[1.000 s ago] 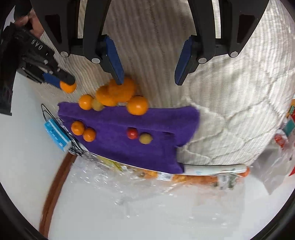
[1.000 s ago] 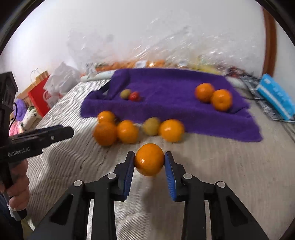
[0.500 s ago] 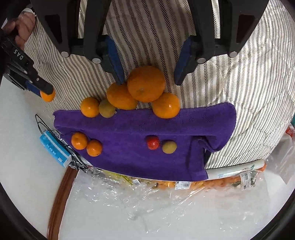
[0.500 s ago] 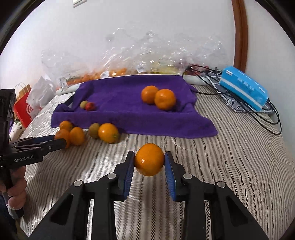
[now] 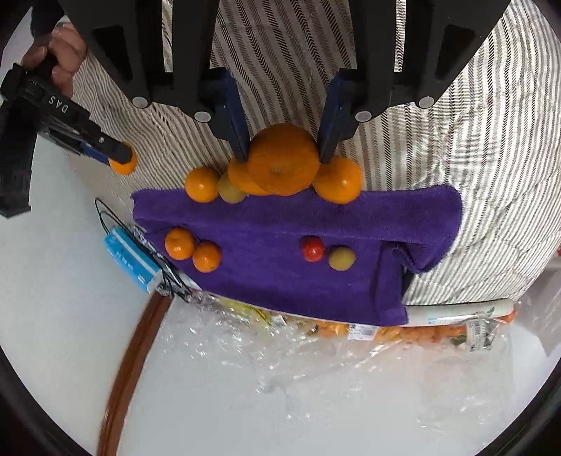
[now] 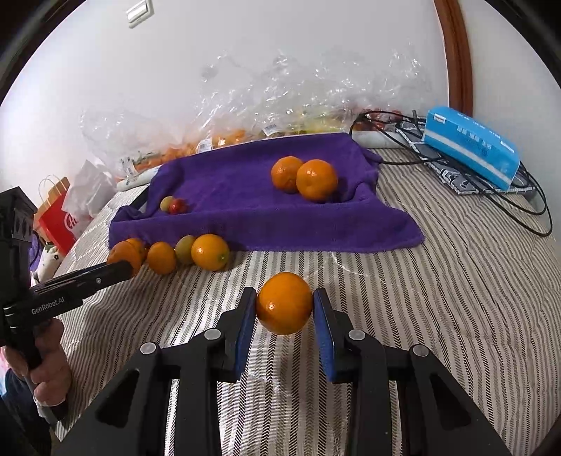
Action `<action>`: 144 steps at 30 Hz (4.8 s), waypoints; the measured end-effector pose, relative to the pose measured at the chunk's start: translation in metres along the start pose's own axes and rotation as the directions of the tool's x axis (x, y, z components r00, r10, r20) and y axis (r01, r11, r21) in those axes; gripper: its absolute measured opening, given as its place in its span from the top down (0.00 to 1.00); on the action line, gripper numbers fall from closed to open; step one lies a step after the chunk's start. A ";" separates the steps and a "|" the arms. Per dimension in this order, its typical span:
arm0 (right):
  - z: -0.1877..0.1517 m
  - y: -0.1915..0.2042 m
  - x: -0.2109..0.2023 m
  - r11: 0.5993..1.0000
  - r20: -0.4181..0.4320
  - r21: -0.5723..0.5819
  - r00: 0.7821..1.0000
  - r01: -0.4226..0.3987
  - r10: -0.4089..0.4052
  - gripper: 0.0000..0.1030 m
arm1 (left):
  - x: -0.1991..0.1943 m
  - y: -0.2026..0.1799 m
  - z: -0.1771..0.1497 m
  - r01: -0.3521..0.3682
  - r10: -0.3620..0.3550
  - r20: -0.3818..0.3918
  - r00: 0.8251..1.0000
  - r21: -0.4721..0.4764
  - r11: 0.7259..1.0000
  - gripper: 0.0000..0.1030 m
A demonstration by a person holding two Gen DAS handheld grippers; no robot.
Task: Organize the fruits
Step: 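Lift and carry the orange with the right tool while the left tool carries its orange over the towel, then lower the orange onto the towel and open the right tool while the left tool releases its orange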
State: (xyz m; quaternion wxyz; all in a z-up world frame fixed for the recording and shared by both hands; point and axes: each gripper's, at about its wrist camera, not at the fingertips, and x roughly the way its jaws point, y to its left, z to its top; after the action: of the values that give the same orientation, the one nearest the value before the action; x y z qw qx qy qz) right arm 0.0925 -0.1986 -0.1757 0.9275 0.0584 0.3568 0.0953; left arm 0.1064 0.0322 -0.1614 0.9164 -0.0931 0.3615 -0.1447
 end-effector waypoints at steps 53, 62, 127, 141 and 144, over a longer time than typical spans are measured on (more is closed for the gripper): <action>0.104 0.029 -0.010 0.992 0.243 -0.104 0.965 -0.073 0.097 0.68 | -0.007 0.008 0.095 -0.158 0.158 0.179 0.971 -0.010 0.987 0.64; 0.103 0.018 0.051 0.988 0.169 -0.048 0.974 -0.147 0.153 0.68 | 0.033 0.017 0.096 -0.217 0.212 0.142 0.967 0.024 0.976 0.63; 0.086 0.027 0.105 0.989 -0.061 -0.119 0.995 -0.085 0.078 0.62 | 0.070 0.030 0.087 -0.130 0.130 0.031 0.991 -0.004 0.991 0.62; 0.091 0.022 0.092 0.991 0.021 -0.097 0.995 -0.092 0.094 0.53 | 0.068 0.033 0.088 -0.124 0.124 0.026 0.992 -0.027 0.992 0.53; 0.091 0.019 0.090 0.992 0.030 -0.083 0.995 -0.091 0.093 0.53 | 0.063 0.033 0.089 -0.115 0.116 0.050 0.992 -0.036 0.993 0.48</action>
State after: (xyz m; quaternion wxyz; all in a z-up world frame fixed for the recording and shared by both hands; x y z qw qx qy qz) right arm 0.2173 -0.1639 -0.1637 0.9296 0.0385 0.3338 0.1515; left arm 0.2186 0.0483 -0.1466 0.9306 -0.0909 0.3447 -0.0830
